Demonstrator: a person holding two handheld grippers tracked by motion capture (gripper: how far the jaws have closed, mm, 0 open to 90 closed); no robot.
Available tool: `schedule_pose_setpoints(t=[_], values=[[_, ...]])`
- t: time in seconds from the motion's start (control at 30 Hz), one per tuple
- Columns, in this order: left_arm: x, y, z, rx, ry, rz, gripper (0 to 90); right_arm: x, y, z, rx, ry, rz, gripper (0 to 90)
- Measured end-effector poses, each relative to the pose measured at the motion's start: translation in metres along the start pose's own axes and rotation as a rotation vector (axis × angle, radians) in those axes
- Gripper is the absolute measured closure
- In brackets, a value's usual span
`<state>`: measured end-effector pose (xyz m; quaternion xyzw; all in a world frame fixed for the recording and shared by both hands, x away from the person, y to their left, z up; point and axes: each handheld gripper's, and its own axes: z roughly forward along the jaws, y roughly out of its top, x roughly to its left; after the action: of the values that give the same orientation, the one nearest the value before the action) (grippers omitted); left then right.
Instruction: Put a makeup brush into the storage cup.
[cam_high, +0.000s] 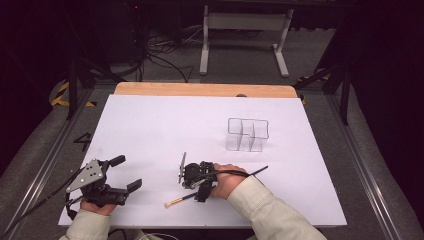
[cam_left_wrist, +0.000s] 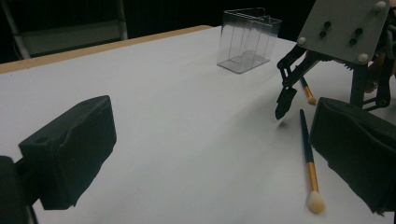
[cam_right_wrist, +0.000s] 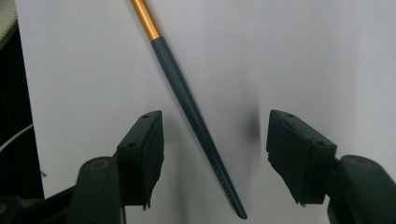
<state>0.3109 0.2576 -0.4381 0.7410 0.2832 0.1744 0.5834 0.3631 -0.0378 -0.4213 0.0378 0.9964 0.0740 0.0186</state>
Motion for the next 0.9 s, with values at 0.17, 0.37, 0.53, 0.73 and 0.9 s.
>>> schedule_pose_setpoints(t=[0.17, 0.37, 0.53, 0.73, 0.9], values=[[0.0000, 0.0000, 0.0001, 0.001, 0.000, 0.001, 1.4, 0.0013, 0.0004, 0.0027, 0.010, 0.001, -0.008, 40.6], [0.0001, 0.0000, 0.0000, 0.001, 0.000, 0.001, 1.4, 0.0028, 0.0016, 0.0046, 0.022, 0.001, -0.024, 44.2], [-0.0002, -0.0001, 0.0002, 0.000, -0.002, -0.003, 1.4, 0.0033, 0.0021, 0.0041, 0.024, 0.004, -0.031, 47.5], [-0.0002, -0.0001, 0.0002, 0.001, -0.002, -0.003, 1.4, 0.0047, 0.0028, 0.0033, 0.030, 0.024, -0.044, 56.0], [-0.0001, 0.0000, 0.0003, 0.001, -0.003, 0.001, 1.4, 0.0058, 0.0035, 0.0030, 0.030, 0.029, -0.042, 62.9]])
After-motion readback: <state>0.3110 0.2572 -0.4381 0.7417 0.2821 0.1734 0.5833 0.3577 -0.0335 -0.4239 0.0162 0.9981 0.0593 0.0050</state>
